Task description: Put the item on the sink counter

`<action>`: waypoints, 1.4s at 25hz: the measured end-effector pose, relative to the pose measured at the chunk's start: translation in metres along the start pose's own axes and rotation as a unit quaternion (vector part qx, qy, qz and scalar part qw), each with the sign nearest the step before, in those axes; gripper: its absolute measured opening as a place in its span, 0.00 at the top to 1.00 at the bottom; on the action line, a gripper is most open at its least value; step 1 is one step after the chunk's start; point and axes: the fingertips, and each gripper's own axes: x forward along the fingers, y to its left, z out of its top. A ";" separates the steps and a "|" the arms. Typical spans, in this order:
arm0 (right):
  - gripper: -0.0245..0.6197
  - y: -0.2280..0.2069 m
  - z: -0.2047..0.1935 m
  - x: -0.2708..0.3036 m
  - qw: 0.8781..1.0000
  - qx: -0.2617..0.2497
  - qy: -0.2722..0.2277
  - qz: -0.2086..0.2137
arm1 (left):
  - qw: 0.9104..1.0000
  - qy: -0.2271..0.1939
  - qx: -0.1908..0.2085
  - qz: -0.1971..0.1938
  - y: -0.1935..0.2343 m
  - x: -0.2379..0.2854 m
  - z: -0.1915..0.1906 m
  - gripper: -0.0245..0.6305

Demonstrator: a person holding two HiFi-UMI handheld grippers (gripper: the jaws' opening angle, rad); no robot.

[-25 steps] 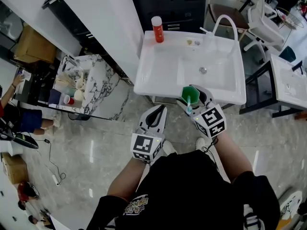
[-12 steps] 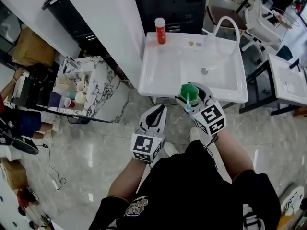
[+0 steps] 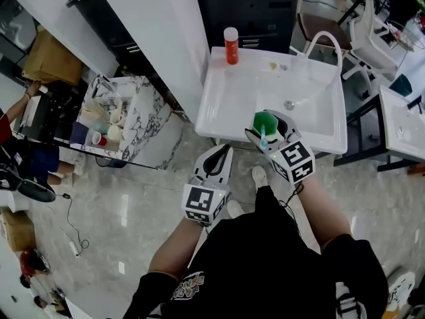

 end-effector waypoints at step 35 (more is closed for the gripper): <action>0.41 -0.206 -0.048 0.150 0.998 0.010 0.037 0.043 | 0.999 0.025 -0.021 0.022 0.034 0.191 -0.006 0.93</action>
